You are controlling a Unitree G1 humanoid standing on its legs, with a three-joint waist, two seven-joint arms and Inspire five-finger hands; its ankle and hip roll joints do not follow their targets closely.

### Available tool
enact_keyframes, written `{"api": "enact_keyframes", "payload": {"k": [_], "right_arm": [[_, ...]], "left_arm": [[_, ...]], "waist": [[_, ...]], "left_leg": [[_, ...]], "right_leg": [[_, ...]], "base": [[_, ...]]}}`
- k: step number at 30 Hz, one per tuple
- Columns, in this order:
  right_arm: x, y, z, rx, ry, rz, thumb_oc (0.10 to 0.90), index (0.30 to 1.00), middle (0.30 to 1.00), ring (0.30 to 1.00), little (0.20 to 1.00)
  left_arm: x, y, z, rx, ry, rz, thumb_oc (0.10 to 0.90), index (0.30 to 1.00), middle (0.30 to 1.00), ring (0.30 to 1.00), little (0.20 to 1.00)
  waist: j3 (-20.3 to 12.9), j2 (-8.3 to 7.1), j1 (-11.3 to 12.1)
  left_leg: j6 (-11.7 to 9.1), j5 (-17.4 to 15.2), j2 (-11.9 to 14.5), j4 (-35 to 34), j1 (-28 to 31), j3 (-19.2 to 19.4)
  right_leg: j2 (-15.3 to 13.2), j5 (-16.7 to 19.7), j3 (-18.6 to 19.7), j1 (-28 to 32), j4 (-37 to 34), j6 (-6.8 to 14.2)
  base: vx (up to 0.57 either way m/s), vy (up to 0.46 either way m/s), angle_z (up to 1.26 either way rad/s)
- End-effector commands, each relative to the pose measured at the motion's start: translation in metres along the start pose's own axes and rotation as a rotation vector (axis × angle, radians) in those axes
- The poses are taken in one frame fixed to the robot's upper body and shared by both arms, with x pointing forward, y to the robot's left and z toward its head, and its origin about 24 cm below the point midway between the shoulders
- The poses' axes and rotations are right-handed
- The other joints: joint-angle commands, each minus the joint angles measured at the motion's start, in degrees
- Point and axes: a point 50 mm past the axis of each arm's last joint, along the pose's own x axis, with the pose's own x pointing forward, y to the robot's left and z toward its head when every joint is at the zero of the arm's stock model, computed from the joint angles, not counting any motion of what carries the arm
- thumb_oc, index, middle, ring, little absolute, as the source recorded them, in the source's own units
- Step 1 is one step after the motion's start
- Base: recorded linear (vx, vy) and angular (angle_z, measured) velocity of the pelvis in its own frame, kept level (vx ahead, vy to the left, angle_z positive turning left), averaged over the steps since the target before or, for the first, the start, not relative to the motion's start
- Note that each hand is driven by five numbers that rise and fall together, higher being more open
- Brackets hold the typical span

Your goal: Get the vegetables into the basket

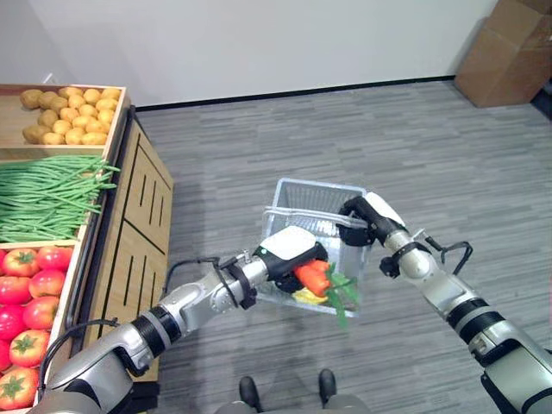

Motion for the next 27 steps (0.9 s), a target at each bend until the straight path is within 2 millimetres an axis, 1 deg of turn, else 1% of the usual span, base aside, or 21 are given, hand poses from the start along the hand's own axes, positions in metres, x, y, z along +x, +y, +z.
{"api": "enact_keyframes", "payload": {"k": [1, 2, 3, 5, 6, 7, 9, 10, 11, 12, 15, 16, 18, 19, 22, 27], "right_arm": [[0.021, -0.052, 0.098, 0.147, -0.431, -0.178, 0.400, 0.300, 0.300, 0.300, 0.300], [0.021, -0.052, 0.097, 0.147, -0.431, -0.177, 0.400, 0.300, 0.300, 0.300, 0.300], [0.020, -0.048, 0.100, 0.163, -0.446, -0.152, 0.400, 0.300, 0.300, 0.300, 0.300], [0.018, -0.044, 0.104, 0.184, -0.465, -0.131, 0.400, 0.300, 0.300, 0.300, 0.300], [0.018, -0.043, 0.107, 0.185, -0.479, -0.119, 0.400, 0.300, 0.300, 0.300, 0.300], [0.017, -0.041, 0.109, 0.183, -0.490, -0.097, 0.400, 0.300, 0.300, 0.300, 0.300], [0.017, -0.041, 0.109, 0.182, -0.490, -0.097, 0.400, 0.300, 0.300, 0.300, 0.300], [0.016, -0.039, 0.110, 0.184, -0.494, -0.083, 0.400, 0.300, 0.300, 0.300, 0.300], [0.016, -0.039, 0.110, 0.184, -0.494, -0.081, 0.400, 0.300, 0.300, 0.300, 0.300], [0.015, -0.039, 0.109, 0.182, -0.493, -0.079, 0.400, 0.300, 0.300, 0.300, 0.300], [0.015, -0.040, 0.108, 0.174, -0.486, -0.082, 0.400, 0.300, 0.300, 0.300, 0.300], [0.015, -0.039, 0.107, 0.177, -0.479, -0.084, 0.400, 0.300, 0.300, 0.300, 0.300], [0.015, -0.039, 0.105, 0.175, -0.473, -0.085, 0.400, 0.300, 0.300, 0.300, 0.300], [0.016, -0.040, 0.104, 0.175, -0.460, -0.093, 0.400, 0.300, 0.300, 0.300, 0.300], [0.015, -0.042, 0.101, 0.166, -0.451, -0.098, 0.400, 0.300, 0.300, 0.300, 0.300], [0.015, -0.042, 0.098, 0.165, -0.435, -0.105, 0.400, 0.300, 0.300, 0.300, 0.300]], "left_arm": [[0.022, 0.032, 0.009, 0.051, -0.072, 0.161, 0.400, 0.300, 0.300, 0.300, 0.300], [0.022, 0.032, 0.009, 0.051, -0.072, 0.161, 0.400, 0.300, 0.300, 0.300, 0.300], [0.022, 0.028, 0.003, 0.056, -0.038, 0.153, 0.400, 0.300, 0.300, 0.300, 0.300], [0.022, 0.024, -0.003, 0.064, -0.004, 0.150, 0.400, 0.300, 0.300, 0.300, 0.300], [0.021, 0.022, -0.008, 0.076, 0.025, 0.139, 0.400, 0.300, 0.300, 0.300, 0.300], [0.019, 0.013, -0.017, 0.095, 0.076, 0.105, 0.400, 0.300, 0.300, 0.300, 0.300], [0.020, 0.013, -0.017, 0.095, 0.076, 0.106, 0.400, 0.300, 0.300, 0.300, 0.300], [0.018, 0.006, -0.026, 0.122, 0.128, 0.079, 0.533, 0.487, 0.487, 0.487, 0.487], [0.017, 0.002, -0.029, 0.134, 0.147, 0.066, 0.635, 0.629, 0.629, 0.629, 0.629], [0.016, 0.000, -0.034, 0.156, 0.174, 0.059, 0.900, 1.000, 1.000, 1.000, 1.000], [0.012, -0.010, -0.043, 0.189, 0.232, 0.034, 0.900, 1.000, 1.000, 1.000, 1.000], [0.009, -0.015, -0.049, 0.209, 0.274, 0.011, 0.900, 1.000, 1.000, 1.000, 1.000], [0.010, -0.019, -0.050, 0.217, 0.285, -0.002, 0.900, 1.000, 1.000, 1.000, 1.000], [0.007, -0.026, -0.054, 0.234, 0.320, -0.041, 0.900, 1.000, 1.000, 1.000, 1.000], [0.007, -0.024, -0.056, 0.260, 0.326, -0.053, 0.900, 1.000, 1.000, 1.000, 1.000], [0.003, -0.026, -0.058, 0.255, 0.340, -0.049, 0.900, 1.000, 1.000, 1.000, 1.000]], "waist": [[-5.73, -3.65, 0.60], [-5.75, -3.65, 0.61], [-5.74, -3.74, 0.53], [-5.78, -3.75, 0.46], [-5.73, -3.82, 0.40], [-5.78, -3.87, 0.32], [-5.80, -3.82, 0.34], [-5.83, -3.89, 0.26], [-5.83, -3.90, 0.23], [-5.90, -3.93, 0.21], [-6.00, -4.03, 0.20], [-6.04, -4.12, 0.28], [-6.07, -4.13, 0.35], [-6.08, -4.21, 0.34], [-6.15, -4.25, 0.54], [-6.21, -4.33, 0.71]], "left_leg": [[-5.12, -2.27, 4.06, 0.00, 2.07, -1.07], [-5.12, -2.27, 4.06, 0.00, 2.07, -1.07], [-5.13, -2.28, 4.14, 0.00, 2.08, -0.99], [-5.14, -2.27, 4.19, 0.00, 2.15, -0.87], [-5.17, -2.27, 4.21, 0.00, 2.20, -0.75], [-5.21, -2.28, 4.27, 0.00, 2.27, -0.60], [-5.21, -2.28, 4.28, 0.00, 2.27, -0.59], [-5.27, -2.30, 4.31, 0.00, 2.34, -0.49], [-5.30, -2.30, 4.35, 0.00, 2.35, -0.45], [-5.32, -2.30, 4.35, 0.00, 2.34, -0.47], [-5.33, -2.26, 4.45, 0.00, 2.26, -0.53], [-5.32, -2.22, 4.54, 0.00, 2.25, -0.51], [-5.34, -2.21, 4.57, 0.00, 2.31, -0.55], [-5.34, -2.19, 4.62, 0.00, 2.34, -0.60], [-5.35, -2.22, 4.68, 0.00, 2.20, -0.67], [-5.30, -2.17, 4.74, 0.00, 2.12, -0.78]], "right_leg": [[-5.10, 1.22, -0.69, -0.85, 0.23, 4.90], [-5.11, 1.22, -0.69, -0.85, 0.22, 4.90], [-5.09, 1.25, -0.62, -0.90, 0.22, 4.89], [-5.06, 1.28, -0.59, -0.92, 0.22, 4.87], [-5.05, 1.29, -0.57, -0.96, 0.21, 4.89], [-5.01, 1.28, -0.55, -0.96, 0.21, 4.90], [-5.01, 1.28, -0.55, -0.97, 0.21, 4.90], [-4.97, 1.24, -0.54, -1.00, 0.21, 4.90], [-4.98, 1.23, -0.55, -1.01, 0.22, 4.91], [-4.96, 1.24, -0.57, -1.03, 0.22, 4.91], [-4.86, 1.22, -0.55, -1.00, 0.21, 4.85], [-4.83, 1.23, -0.64, -0.93, 0.21, 4.84], [-4.79, 1.23, -0.73, -0.80, 0.21, 4.83], [-4.71, 1.19, -0.82, -0.73, 0.24, 4.78], [-4.69, 1.18, -0.95, -0.70, 0.21, 4.68], [-4.74, 1.19, -1.04, -0.64, 0.16, 4.63]], "base": [[0.00, 0.000, 0.00], [0.00, 0.000, 0.00], [0.00, 0.000, 0.00], [0.00, 0.000, 0.00], [0.00, 0.000, 0.00], [0.00, 0.000, 0.00], [0.00, 0.001, -0.02], [-0.02, 0.001, -0.05], [-0.02, -0.001, -0.04], [0.00, 0.000, 0.00], [0.00, 0.000, 0.00], [0.00, 0.000, 0.00], [0.00, 0.000, 0.00], [0.00, 0.000, 0.00], [0.00, 0.000, 0.00], [0.00, 0.000, 0.00]]}}
